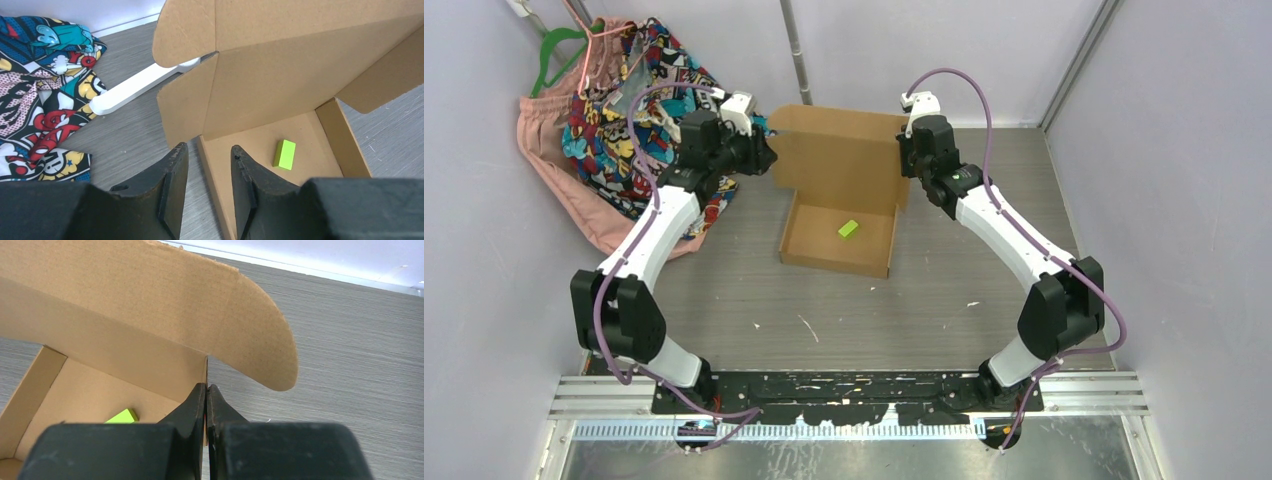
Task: Fold the paper box
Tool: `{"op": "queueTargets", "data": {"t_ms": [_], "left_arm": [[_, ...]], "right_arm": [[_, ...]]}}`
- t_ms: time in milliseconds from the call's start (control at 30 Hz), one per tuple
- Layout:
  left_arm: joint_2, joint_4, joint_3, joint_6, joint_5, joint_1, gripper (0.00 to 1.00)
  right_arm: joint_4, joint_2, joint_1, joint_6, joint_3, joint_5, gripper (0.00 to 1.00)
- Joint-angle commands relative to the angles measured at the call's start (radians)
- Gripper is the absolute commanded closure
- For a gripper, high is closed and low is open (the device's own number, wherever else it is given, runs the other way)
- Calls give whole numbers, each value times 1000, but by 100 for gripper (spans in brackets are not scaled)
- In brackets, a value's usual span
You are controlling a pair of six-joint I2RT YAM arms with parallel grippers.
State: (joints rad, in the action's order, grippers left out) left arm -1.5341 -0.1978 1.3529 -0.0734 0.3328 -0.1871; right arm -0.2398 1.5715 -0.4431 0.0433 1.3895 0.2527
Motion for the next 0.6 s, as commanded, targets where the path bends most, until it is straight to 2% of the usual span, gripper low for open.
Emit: {"op": "queueTargets", "data": {"t_ms": [0, 233, 567], "left_arm": [[-24, 58, 48, 10, 49, 15, 62], [-64, 83, 88, 30, 26, 27, 62], [-169, 109, 195, -2, 168, 79, 59]], "right_arm": [[52, -2, -1, -19, 49, 9, 94], [49, 9, 0, -34, 54, -8, 94], [43, 13, 6, -37, 53, -38, 94]]}}
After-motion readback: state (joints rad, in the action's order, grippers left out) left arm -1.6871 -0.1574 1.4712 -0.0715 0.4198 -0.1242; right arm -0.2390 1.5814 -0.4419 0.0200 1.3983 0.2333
